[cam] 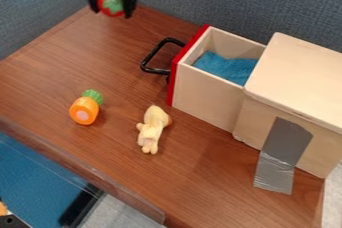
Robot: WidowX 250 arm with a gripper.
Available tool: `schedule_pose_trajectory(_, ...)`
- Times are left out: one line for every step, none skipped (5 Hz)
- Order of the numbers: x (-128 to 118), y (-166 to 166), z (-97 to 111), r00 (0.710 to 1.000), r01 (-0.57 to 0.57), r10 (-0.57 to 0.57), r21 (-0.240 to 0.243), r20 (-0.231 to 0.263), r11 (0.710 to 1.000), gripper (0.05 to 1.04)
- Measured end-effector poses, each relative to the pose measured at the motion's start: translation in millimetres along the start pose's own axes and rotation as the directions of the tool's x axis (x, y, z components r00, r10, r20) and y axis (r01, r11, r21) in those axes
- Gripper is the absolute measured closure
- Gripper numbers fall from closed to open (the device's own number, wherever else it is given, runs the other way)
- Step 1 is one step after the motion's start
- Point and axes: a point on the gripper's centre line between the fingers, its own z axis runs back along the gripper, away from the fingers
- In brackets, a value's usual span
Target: Put the red fruit on the drawer
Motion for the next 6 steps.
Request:
schedule_pose_trajectory(-3.8,-47.8,10.9,0.994,0.107,-0.107,-0.054,0.013,0.993,0.313)
schedule_pose_trajectory(-0.4,-89.2,20.4,0.979,0.200,-0.197,-0.074,0.050,0.977,0.313)
schedule_pose_trajectory(-1.6,-119.6,2.6,0.965,0.264,-0.263,-0.089,0.021,0.960,0.313)
schedule_pose_trajectory(2.1,-140.7,-10.4,0.956,0.293,-0.293,-0.092,0.009,0.952,0.313)
schedule_pose_trajectory(1.8,-153.2,-21.9,0.949,0.314,-0.315,-0.084,0.003,0.946,0.313)
schedule_pose_trajectory(-4.3,-161.8,-40.9,0.937,0.344,-0.347,-0.066,-0.037,0.937,0.313)
